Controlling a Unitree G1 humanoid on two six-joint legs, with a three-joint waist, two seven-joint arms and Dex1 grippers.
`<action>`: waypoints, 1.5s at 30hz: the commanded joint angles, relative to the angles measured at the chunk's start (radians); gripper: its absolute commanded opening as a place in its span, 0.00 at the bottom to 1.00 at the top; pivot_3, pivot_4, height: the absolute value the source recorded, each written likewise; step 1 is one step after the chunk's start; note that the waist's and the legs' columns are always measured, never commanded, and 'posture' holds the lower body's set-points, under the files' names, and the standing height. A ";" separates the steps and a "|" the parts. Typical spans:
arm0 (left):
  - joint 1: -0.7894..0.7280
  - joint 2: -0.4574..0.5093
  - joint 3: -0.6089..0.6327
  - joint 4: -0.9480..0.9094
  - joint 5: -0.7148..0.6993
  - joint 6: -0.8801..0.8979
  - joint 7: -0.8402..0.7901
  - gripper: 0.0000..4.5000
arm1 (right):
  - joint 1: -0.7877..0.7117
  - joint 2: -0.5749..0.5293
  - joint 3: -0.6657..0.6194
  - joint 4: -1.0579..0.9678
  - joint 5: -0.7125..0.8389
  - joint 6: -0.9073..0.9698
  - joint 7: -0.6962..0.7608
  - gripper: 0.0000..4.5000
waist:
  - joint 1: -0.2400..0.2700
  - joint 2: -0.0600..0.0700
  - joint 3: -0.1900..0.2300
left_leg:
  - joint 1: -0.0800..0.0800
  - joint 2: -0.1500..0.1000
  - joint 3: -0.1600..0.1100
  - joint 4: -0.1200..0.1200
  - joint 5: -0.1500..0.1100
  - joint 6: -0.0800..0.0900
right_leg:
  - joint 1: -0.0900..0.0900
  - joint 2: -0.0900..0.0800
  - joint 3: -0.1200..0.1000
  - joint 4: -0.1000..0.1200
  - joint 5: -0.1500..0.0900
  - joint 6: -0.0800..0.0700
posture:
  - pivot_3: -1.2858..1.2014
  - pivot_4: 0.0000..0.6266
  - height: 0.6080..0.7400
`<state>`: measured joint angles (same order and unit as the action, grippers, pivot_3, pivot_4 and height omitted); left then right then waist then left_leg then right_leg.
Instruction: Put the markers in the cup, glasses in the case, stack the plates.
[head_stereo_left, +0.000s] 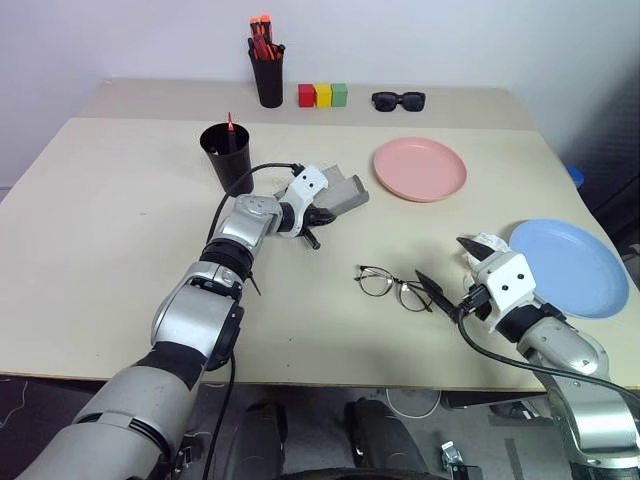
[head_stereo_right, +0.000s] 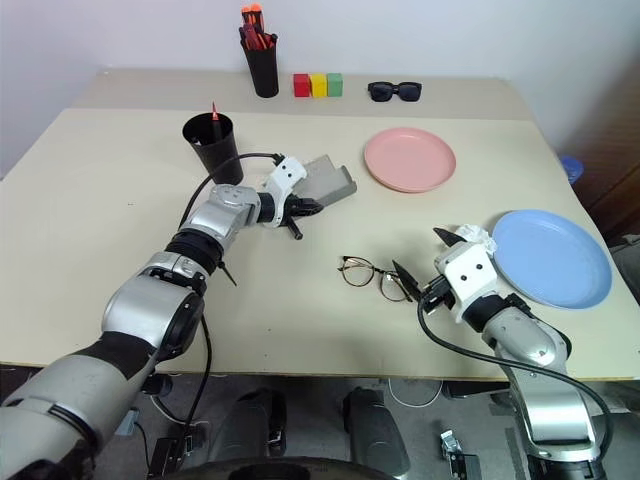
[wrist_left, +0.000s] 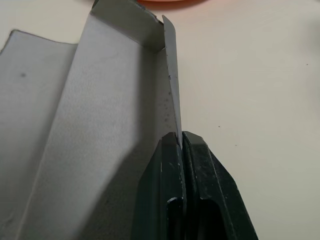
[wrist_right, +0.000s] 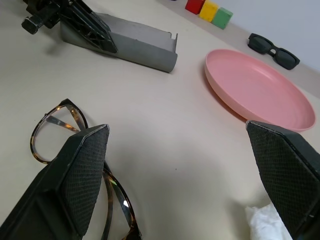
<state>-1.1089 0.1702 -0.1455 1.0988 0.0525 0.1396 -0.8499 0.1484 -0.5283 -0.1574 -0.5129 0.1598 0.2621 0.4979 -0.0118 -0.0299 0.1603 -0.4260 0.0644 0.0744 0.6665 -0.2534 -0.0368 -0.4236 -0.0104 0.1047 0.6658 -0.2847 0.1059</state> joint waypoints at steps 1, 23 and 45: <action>0.021 0.035 -0.004 -0.070 -0.005 -0.070 -0.080 0.02 | 0.011 -0.003 0.015 -0.072 -0.003 0.007 0.001 1.00 | -0.003 0.000 0.000 | 0.000 0.000 0.000 0.000 0.000 0.000 | 0.000 0.000 0.000 0.000 0.000 0.000 | 0.52 0.24 0.89; 0.447 0.387 -0.109 -0.791 -0.091 -0.051 -0.551 0.13 | -0.090 -0.043 0.146 -0.030 0.003 0.014 0.111 1.00 | -0.001 0.000 0.000 | 0.000 0.001 0.001 0.001 0.000 0.000 | 0.000 0.000 0.000 0.001 0.000 -0.001 | 0.52 0.24 0.89; 0.716 0.425 0.061 -1.254 -0.283 0.080 -0.270 0.20 | -0.237 -0.263 0.286 -0.134 -0.222 0.339 0.132 1.00 | -0.001 0.001 -0.001 | 0.001 0.001 0.001 0.002 0.000 0.000 | 0.000 -0.001 0.001 0.002 0.000 -0.001 | 0.52 0.24 0.89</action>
<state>-0.3974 0.5828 -0.0949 -0.0928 -0.2017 0.2101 -1.1158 -0.0683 -0.7736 0.1230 -0.6034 -0.0367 0.5820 0.6330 -0.0133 -0.0289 0.1597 -0.4253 0.0656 0.0757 0.6686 -0.2536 -0.0362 -0.4236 -0.0114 0.1053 0.6675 -0.2850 0.1050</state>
